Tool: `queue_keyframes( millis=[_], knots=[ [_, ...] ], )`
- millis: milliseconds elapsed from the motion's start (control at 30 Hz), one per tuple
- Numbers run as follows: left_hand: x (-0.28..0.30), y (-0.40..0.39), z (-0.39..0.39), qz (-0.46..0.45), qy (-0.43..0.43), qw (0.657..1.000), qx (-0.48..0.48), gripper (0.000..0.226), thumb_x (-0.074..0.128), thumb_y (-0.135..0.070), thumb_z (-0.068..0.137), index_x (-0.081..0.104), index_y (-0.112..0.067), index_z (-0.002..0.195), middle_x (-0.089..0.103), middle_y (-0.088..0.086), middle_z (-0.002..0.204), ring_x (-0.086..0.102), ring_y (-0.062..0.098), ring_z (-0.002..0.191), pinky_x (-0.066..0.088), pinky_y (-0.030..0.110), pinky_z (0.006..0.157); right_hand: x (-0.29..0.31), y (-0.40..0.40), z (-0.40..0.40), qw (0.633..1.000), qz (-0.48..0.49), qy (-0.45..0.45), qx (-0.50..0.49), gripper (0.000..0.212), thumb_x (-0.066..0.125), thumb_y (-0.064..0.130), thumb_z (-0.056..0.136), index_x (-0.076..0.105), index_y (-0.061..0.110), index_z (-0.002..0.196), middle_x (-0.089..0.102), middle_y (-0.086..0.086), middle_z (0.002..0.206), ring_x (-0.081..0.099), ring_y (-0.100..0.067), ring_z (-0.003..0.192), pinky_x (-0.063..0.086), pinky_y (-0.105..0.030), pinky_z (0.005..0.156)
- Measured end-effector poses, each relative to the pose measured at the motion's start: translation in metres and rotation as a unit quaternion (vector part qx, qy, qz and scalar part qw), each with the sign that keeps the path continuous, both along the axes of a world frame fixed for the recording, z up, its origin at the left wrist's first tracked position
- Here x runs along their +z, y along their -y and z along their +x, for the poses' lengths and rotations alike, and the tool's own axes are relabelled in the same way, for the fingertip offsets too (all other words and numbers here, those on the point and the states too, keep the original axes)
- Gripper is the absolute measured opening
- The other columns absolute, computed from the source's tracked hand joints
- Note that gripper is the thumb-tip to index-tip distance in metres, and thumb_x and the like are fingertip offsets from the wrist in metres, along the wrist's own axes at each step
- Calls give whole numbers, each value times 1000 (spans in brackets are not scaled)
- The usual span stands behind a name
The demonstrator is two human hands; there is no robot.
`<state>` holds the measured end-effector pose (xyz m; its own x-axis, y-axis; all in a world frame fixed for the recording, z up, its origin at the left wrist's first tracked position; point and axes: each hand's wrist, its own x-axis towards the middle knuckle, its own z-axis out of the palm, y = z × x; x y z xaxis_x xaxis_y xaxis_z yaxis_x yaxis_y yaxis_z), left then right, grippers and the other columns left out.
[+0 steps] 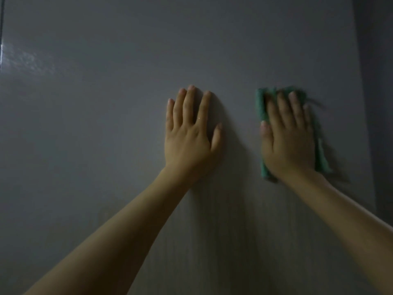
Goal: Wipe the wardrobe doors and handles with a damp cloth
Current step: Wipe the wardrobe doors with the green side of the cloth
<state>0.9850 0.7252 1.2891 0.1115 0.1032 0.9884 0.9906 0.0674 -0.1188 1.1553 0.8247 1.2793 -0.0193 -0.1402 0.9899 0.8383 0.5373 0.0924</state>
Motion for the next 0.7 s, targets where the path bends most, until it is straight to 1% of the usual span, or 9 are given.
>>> queue_keyframes(
  millis=[133, 167, 233, 333, 433, 500, 567, 633, 700],
  knots=[
    [-5, -5, -2, -6, -14, 999, 30, 72, 20, -60, 94, 17, -21, 154, 10, 14, 160, 0, 28, 148, -9, 39, 118, -38, -2, 17, 985, 39, 165, 9, 53, 29, 30, 97, 31, 11, 147, 30, -6, 152, 25, -28, 143, 17, -48, 117],
    [-5, -6, -2, -2, -18, 999, 36, 73, 22, -62, 93, 17, -21, 154, 10, 14, 160, 0, 28, 148, -8, 40, 118, -32, -6, 24, 985, 45, 167, 8, 52, 30, 29, 97, 32, 11, 146, 31, -6, 152, 26, -28, 142, 17, -48, 117],
    [-3, -7, -2, 1, -22, 999, 40, 76, 25, -65, 92, 17, -21, 153, 10, 14, 160, 2, 29, 148, -8, 41, 119, -12, -16, 35, 993, 42, 108, 0, 51, 29, 30, 99, 35, 7, 144, 37, -11, 149, 30, -32, 139, 19, -48, 115],
    [-2, -6, -2, 6, -18, 999, 35, 78, 28, -66, 90, 22, -20, 153, 13, 15, 159, 4, 30, 148, -7, 41, 119, 17, -24, 51, 999, -41, -7, 18, 58, 23, 35, 98, 34, 3, 145, 36, -18, 149, 27, -34, 141, 17, -49, 116],
    [-2, -5, -1, 0, -18, 999, 31, 78, 30, -66, 90, 24, -20, 152, 15, 15, 159, 5, 31, 148, -7, 40, 119, 7, -19, 43, 997, -53, -47, 14, 59, 22, 35, 97, 32, 3, 145, 34, -18, 150, 25, -35, 142, 17, -50, 116],
    [-2, -4, -1, 3, -19, 999, 34, 78, 31, -66, 89, 25, -19, 152, 16, 16, 159, 6, 31, 147, -7, 41, 119, -22, -12, 28, 1000, -18, -13, 2, 55, 26, 32, 98, 35, 4, 144, 37, -17, 148, 30, -37, 139, 19, -52, 115],
    [-1, -3, 2, 2, -9, 999, 31, 79, 34, -64, 87, 26, -18, 151, 16, 16, 158, 5, 33, 147, -7, 44, 119, -50, -8, 22, 997, 9, 75, 3, 52, 27, 31, 99, 33, 8, 145, 34, -11, 151, 28, -33, 141, 18, -50, 116],
    [0, -2, 12, -14, 24, 1000, 8, 80, 38, -59, 84, 25, -16, 150, 11, 17, 159, -1, 32, 147, -12, 45, 117, -53, -9, 36, 989, 17, 143, 8, 52, 28, 31, 98, 32, 12, 146, 31, -6, 152, 25, -29, 142, 16, -48, 117],
    [1, -4, 26, -25, 48, 998, -24, 80, 39, -53, 82, 23, -13, 150, 5, 18, 159, -7, 31, 147, -17, 43, 115, -40, -18, 54, 991, 16, 131, -5, 51, 29, 29, 98, 34, 9, 145, 34, -9, 151, 27, -30, 141, 16, -46, 117]
  ],
)
